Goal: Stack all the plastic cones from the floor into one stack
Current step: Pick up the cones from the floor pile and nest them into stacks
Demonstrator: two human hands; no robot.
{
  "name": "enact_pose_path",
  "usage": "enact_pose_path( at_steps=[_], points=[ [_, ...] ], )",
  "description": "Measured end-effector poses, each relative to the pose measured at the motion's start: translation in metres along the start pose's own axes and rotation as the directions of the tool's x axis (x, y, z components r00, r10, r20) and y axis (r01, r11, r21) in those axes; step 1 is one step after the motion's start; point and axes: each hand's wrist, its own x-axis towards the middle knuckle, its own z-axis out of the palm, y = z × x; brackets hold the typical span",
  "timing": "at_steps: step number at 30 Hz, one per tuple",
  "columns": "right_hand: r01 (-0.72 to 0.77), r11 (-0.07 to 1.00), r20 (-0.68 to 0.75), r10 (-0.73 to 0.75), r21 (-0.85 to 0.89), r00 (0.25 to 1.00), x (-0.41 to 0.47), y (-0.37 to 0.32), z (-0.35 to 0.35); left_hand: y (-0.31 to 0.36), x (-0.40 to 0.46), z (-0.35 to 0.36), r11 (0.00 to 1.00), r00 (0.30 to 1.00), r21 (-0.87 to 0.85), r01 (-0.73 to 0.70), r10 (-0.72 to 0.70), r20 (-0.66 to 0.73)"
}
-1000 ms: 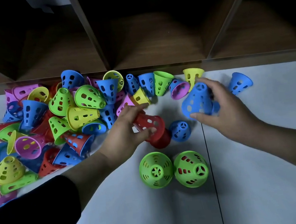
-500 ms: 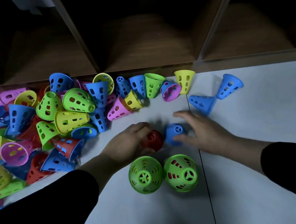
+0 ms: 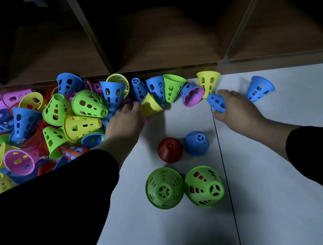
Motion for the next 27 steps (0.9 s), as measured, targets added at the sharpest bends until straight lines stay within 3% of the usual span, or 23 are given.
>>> enact_pose_path(
  at_steps=[2, 4, 7, 10, 13, 20, 24, 27],
  points=[
    [0.025, 0.954, -0.083, 0.0, 0.298, 0.997, -0.007, -0.009, -0.009, -0.006, -0.009, -0.001, 0.996, 0.997, -0.078, -0.051, 0.047, -0.059],
    [0.081, 0.829, -0.106, -0.027, 0.553, 0.994, -0.023, -0.022, -0.019, -0.015, -0.023, -0.005, 0.973, 0.976, -0.174, -0.149, 0.117, -0.185],
    [0.149, 0.701, -0.071, -0.139, 0.697, 0.988, -0.057, -0.036, -0.027, -0.029, -0.046, -0.021, 0.916, 0.93, -0.247, -0.317, 0.249, -0.27],
    [0.185, 0.731, -0.004, -0.242, 0.657, 0.97, -0.083, -0.042, -0.022, -0.032, -0.059, -0.038, 0.858, 0.931, -0.364, -0.362, 0.315, -0.183],
    [0.165, 0.777, 0.042, -0.239, 0.608, 0.97, -0.091, -0.044, -0.014, -0.024, -0.058, -0.051, 0.859, 0.943, -0.426, -0.285, 0.33, 0.034],
    [0.171, 0.916, 0.19, -0.252, 0.363, 0.949, -0.089, -0.04, 0.014, 0.02, -0.046, -0.047, 0.86, 0.802, -0.183, -0.476, 0.51, 0.309],
    [0.176, 0.89, 0.131, -0.252, 0.42, 0.959, -0.09, -0.034, 0.016, 0.04, -0.041, -0.026, 0.825, 0.761, -0.17, -0.539, 0.563, 0.322],
    [0.222, 0.886, -0.003, -0.242, 0.407, 0.97, -0.079, -0.022, 0.009, 0.044, -0.036, -0.019, 0.826, 0.793, -0.231, -0.514, 0.56, 0.238]
  ],
)
